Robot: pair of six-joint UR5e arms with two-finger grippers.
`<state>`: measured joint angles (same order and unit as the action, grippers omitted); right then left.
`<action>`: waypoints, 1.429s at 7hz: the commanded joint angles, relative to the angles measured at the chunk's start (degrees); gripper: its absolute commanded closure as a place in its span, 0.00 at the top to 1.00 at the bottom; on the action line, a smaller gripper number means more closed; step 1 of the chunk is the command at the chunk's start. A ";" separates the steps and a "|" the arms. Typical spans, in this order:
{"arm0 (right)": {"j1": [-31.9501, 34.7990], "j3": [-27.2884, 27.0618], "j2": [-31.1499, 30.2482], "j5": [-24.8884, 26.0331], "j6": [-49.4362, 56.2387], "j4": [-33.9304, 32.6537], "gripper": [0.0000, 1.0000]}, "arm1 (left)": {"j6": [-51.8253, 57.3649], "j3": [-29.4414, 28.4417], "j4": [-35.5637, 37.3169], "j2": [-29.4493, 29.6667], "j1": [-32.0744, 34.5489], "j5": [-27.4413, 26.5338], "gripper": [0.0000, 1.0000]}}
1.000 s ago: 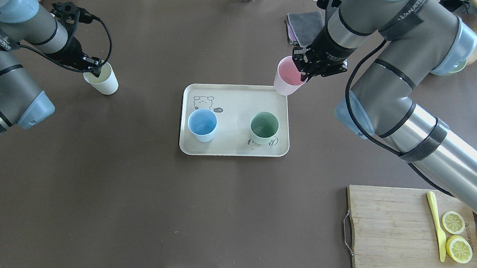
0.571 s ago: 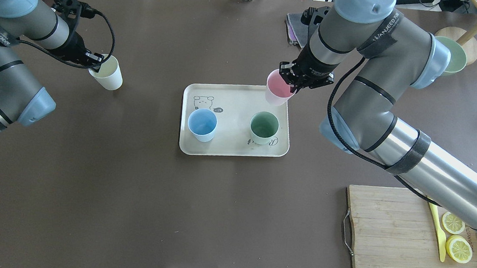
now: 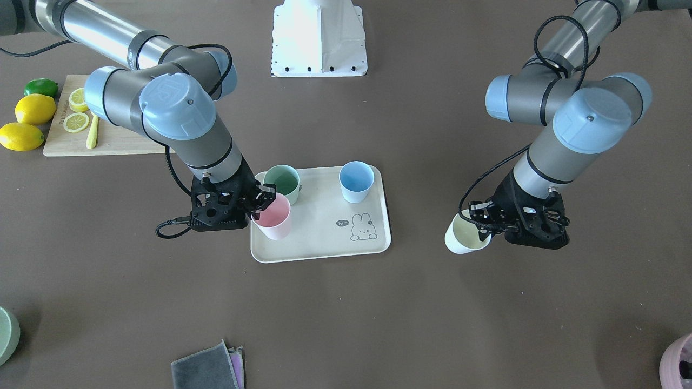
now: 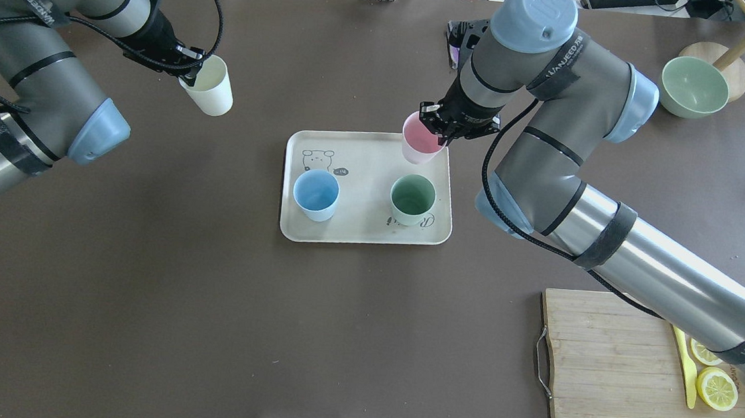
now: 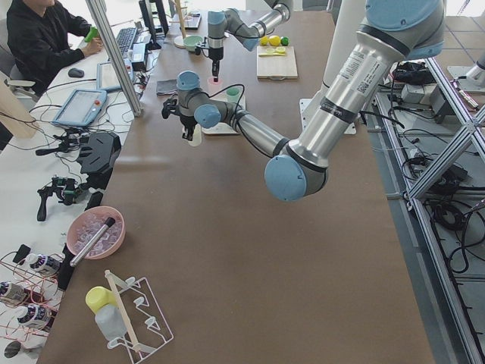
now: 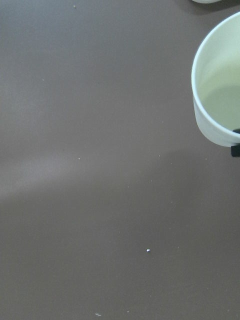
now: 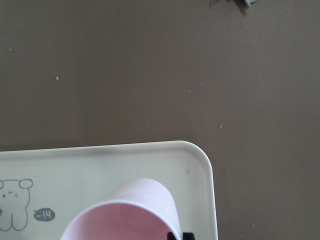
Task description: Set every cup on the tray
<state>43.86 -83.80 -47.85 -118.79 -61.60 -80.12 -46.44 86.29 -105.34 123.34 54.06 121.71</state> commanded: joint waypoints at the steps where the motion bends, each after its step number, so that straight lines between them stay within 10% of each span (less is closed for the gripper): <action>1: -0.36 5.11 1.88 0.13 -0.01 3.99 0.00 | -5.05 0.98 0.14 1.55 -2.02 -0.42 0.00; 3: -1.06 6.19 1.71 0.05 -0.01 5.59 0.00 | -9.00 0.99 0.23 3.22 -5.01 -0.60 0.00; 4: -1.06 6.19 1.80 -0.04 -0.09 5.59 0.29 | -9.72 1.07 0.23 3.40 -6.07 -2.51 0.00; 5: -0.97 6.01 1.89 -0.13 -1.14 5.76 0.99 | -10.86 -0.06 0.14 4.71 -7.90 -4.18 0.00; 10: 6.23 1.27 0.93 -7.16 -2.83 5.24 1.00 | -17.72 -3.30 -0.21 9.44 -14.24 -9.99 0.00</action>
<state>48.59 -81.87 -46.26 -124.66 -65.18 -74.96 -63.17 84.96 -105.39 130.90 41.38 113.69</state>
